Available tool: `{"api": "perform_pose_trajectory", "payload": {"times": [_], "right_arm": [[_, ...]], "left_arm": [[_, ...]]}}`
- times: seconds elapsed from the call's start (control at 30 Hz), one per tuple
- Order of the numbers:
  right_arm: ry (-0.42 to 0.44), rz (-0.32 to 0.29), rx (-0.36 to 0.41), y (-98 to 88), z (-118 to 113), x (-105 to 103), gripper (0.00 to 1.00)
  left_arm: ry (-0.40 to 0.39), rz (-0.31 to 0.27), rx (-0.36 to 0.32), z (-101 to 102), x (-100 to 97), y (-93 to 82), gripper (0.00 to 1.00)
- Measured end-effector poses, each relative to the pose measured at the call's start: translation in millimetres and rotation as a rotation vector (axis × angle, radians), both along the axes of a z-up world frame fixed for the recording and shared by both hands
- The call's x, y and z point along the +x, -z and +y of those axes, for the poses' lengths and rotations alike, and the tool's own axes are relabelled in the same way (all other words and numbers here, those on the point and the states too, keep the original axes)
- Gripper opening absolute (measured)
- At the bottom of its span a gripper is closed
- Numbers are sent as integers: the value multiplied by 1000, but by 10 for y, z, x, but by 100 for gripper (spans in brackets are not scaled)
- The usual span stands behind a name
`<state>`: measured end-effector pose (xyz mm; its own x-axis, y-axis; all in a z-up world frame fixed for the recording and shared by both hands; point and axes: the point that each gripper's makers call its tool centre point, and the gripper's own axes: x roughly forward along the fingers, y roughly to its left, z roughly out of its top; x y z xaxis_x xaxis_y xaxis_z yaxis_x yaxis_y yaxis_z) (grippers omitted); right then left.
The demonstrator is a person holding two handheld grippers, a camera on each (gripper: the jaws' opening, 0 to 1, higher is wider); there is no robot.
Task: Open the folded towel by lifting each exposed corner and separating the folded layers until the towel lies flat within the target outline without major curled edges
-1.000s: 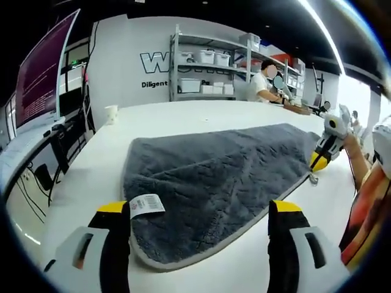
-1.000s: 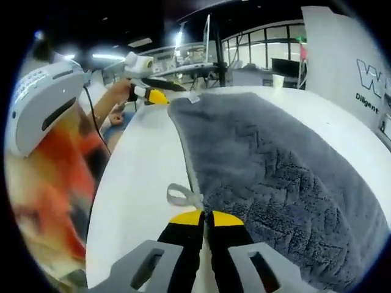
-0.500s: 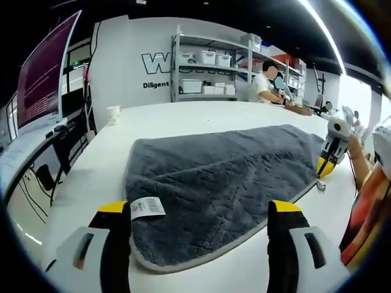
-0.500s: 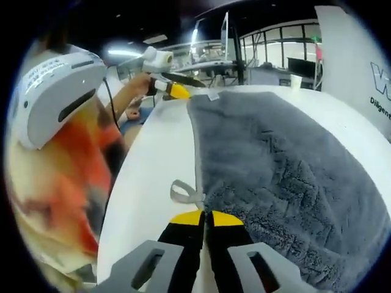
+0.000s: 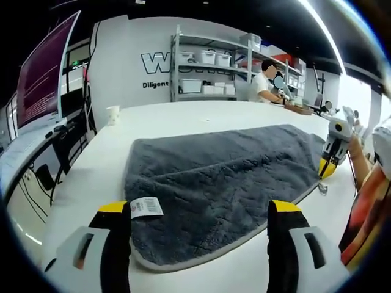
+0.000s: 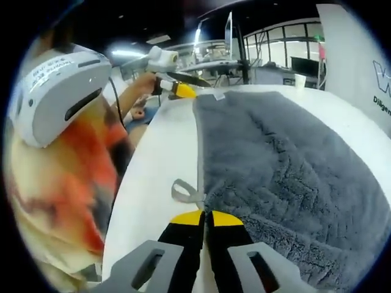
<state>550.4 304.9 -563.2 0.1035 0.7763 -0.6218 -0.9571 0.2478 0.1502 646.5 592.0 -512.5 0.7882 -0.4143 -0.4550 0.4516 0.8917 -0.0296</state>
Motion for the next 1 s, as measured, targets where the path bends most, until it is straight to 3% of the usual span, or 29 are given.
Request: {"api": "perform_pose_trajectory", "payload": {"times": [0.17,0.2,0.27,0.37,0.47,0.53,0.63,0.77,0.9,1.0], "right_arm": [[9,-91,21,-60,-9,78,0],[40,-70,52,-110,-23,94,0],[53,-84,91,-184,-37,120,0],[105,-155,129,-310,-111,231,1],[169,-184,154,-399,-198,314,31],[220,-186,156,-414,-264,378,45],[297,-193,162,-414,-374,502,53],[372,-180,154,-385,-486,620,79],[400,-209,166,-440,-525,686,85],[419,-202,198,-490,-510,720,99]], "left_arm": [[-1,-3,-3,-9,-7,-7,90],[0,-3,-4,-16,-9,-7,90],[5,0,-7,-29,-18,-4,90],[5,1,-9,-38,-24,-5,89],[1,3,-13,-39,-23,-6,88],[1,3,-17,-46,-23,-6,86],[1,7,-25,-64,-25,2,80],[19,9,-34,-115,-36,15,73],[49,18,-39,-208,-59,30,65],[83,16,-32,-303,-80,37,56]]}}
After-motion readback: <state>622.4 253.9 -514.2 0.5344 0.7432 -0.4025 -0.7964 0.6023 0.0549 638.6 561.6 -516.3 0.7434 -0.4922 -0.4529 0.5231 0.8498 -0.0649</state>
